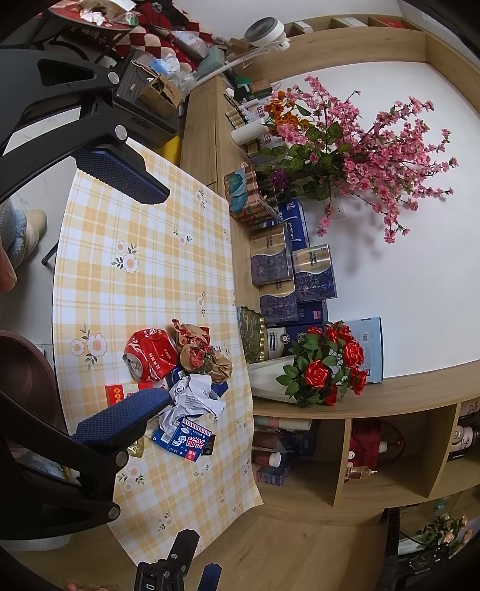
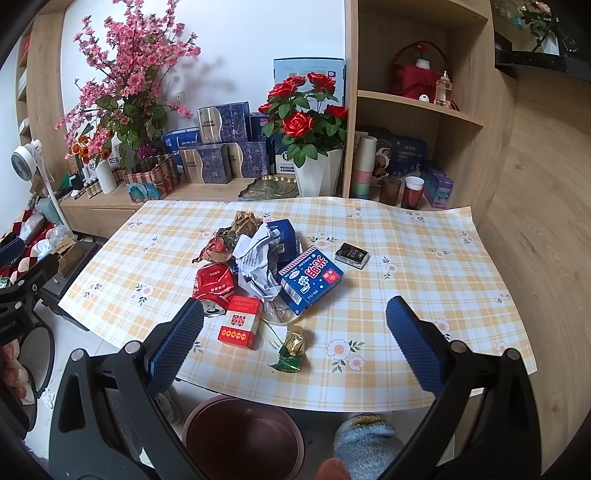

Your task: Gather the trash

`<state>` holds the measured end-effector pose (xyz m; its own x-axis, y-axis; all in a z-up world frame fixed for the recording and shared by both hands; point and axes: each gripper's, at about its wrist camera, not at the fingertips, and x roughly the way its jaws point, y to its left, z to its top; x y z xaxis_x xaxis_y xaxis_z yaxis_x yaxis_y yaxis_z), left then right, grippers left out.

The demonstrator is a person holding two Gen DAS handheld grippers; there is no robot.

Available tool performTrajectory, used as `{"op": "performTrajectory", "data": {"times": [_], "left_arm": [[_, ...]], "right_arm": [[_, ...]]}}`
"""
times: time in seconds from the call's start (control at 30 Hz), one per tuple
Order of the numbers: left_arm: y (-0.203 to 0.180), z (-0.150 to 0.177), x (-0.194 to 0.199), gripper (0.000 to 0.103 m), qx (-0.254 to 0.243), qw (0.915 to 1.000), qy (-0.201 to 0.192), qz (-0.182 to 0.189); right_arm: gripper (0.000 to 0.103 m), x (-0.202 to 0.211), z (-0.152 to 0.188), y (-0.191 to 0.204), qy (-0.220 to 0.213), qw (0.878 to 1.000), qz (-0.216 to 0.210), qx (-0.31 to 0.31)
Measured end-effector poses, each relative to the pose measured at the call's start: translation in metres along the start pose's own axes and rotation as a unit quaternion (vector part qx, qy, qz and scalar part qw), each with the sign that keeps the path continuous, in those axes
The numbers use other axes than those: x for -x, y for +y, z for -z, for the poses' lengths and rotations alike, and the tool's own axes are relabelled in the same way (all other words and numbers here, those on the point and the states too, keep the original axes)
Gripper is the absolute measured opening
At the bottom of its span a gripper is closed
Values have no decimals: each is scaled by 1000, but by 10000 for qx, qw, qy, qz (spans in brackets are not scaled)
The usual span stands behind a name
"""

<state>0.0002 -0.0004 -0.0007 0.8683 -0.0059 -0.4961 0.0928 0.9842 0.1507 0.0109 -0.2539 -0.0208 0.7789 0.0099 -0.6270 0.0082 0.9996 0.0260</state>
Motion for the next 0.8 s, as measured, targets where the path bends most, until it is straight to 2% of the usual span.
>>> {"op": "performTrajectory", "data": {"times": [0.8], "left_arm": [[-4,-1,2,98,4,10000,-24,-8]], "right_arm": [[97,3,-2,0,18,10000,21,-6]]}}
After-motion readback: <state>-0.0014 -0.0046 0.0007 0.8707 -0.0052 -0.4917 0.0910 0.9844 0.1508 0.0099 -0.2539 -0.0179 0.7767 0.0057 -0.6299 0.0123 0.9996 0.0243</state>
